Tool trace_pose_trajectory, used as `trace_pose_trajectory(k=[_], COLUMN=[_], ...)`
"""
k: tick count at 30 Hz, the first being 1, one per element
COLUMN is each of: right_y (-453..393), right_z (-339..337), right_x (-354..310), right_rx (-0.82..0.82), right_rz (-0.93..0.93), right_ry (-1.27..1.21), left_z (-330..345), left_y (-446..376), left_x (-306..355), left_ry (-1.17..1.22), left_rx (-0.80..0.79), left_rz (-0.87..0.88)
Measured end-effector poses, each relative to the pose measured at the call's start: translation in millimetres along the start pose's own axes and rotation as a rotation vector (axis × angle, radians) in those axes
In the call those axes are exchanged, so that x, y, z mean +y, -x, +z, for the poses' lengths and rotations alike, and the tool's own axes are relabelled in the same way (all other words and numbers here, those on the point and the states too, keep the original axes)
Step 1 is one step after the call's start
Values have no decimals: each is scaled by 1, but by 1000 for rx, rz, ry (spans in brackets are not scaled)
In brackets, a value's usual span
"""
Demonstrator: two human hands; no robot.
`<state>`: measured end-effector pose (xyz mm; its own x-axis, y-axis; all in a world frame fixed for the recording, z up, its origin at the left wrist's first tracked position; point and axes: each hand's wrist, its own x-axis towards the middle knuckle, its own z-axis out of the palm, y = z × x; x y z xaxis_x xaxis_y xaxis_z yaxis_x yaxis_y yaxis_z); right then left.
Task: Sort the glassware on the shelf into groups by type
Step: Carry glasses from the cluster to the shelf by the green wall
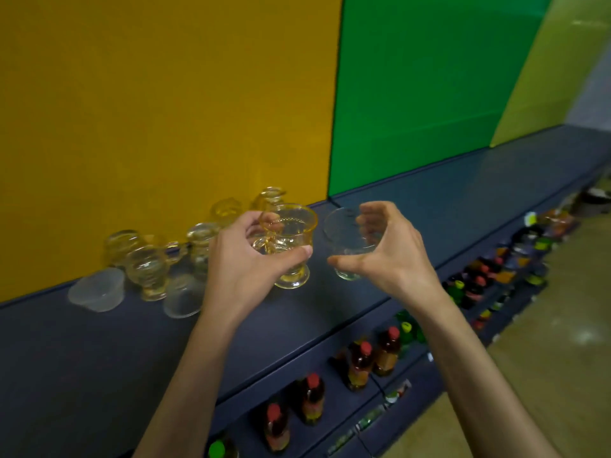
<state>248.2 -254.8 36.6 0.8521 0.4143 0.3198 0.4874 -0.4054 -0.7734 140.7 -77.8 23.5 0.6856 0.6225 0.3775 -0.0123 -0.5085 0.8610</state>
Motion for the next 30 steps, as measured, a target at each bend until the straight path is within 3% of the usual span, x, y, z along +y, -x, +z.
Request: trace_pose_trajectory(k=[6,13,23,30], right_y=[13,25,16,-37], right_z=[-88,-209,-361,-412], right_x=[62,159,280,351], right_rx=[155,273,310,304], right_rz=[77,106,130,142], right_ry=[7,22,23,-46], left_z=[106,248,421,520], left_y=[6,38,56,22], left_x=[51,117,198,212], left_ry=[69,101,117,29], left_rx=[-165,-243,-259,-197], left_rz=[45,61,49,-13])
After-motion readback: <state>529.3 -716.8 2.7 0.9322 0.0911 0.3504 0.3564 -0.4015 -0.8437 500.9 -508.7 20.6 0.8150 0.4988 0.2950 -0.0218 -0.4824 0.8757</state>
